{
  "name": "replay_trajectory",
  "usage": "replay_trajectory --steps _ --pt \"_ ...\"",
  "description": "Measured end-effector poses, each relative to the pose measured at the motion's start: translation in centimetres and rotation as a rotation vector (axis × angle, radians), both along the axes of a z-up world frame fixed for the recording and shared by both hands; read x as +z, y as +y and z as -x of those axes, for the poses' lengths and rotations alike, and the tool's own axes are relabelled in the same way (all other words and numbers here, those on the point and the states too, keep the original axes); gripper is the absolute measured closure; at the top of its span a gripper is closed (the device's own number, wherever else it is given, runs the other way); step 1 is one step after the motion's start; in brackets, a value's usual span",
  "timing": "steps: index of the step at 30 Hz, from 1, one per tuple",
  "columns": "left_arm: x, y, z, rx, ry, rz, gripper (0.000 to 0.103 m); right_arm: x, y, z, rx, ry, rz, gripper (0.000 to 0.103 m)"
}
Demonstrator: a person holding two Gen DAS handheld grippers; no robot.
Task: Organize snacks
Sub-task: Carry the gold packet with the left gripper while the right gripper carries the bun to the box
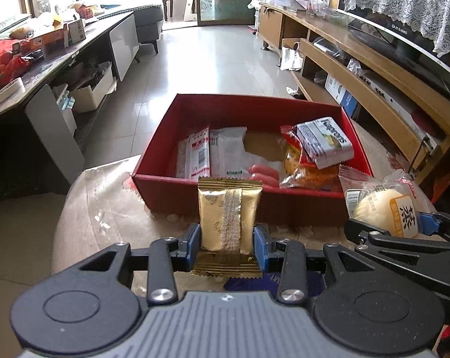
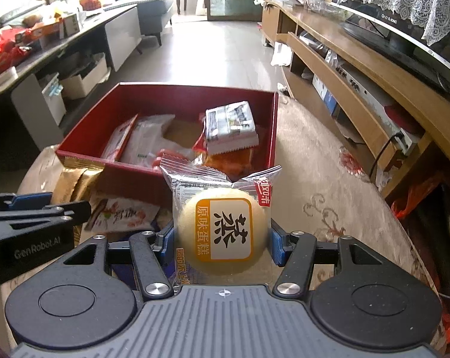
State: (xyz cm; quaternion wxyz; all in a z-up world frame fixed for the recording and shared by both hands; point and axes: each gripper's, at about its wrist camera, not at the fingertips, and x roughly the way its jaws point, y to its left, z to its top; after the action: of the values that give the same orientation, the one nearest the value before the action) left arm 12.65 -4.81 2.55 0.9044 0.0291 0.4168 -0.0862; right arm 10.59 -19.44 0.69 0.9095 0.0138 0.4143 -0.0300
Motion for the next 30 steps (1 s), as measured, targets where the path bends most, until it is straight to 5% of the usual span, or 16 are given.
replay_trajectory --steps 30 --pt "-0.7 -2.4 -8.5 0.049 -0.010 -0.035 0.065 -0.3 -1.1 -7.8 0.008 -0.037 -0.008 0.038"
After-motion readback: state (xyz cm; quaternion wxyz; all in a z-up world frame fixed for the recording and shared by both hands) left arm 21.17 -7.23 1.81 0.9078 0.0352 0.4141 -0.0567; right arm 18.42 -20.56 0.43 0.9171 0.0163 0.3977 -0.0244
